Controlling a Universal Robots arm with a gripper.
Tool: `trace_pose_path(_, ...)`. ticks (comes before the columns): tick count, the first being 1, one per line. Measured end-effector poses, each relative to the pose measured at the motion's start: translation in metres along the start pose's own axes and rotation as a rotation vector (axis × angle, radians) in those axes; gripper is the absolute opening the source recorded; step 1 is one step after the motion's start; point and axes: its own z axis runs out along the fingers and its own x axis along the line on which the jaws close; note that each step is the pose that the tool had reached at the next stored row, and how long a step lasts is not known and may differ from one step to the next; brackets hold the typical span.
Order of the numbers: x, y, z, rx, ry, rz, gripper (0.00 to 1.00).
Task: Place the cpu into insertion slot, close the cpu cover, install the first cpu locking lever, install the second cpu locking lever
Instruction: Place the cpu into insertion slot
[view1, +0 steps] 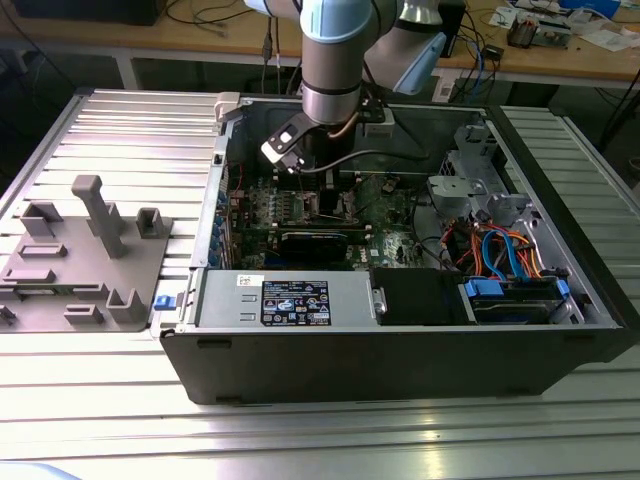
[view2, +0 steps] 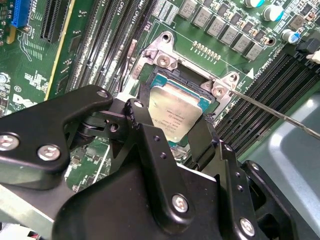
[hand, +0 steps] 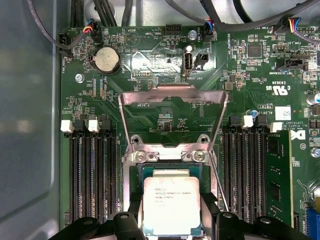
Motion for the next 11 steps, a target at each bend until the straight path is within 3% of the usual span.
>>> trace_pose_path(11,0.0000,0.0000,0.0010,0.0000,-0.0002,0.000,0.54)
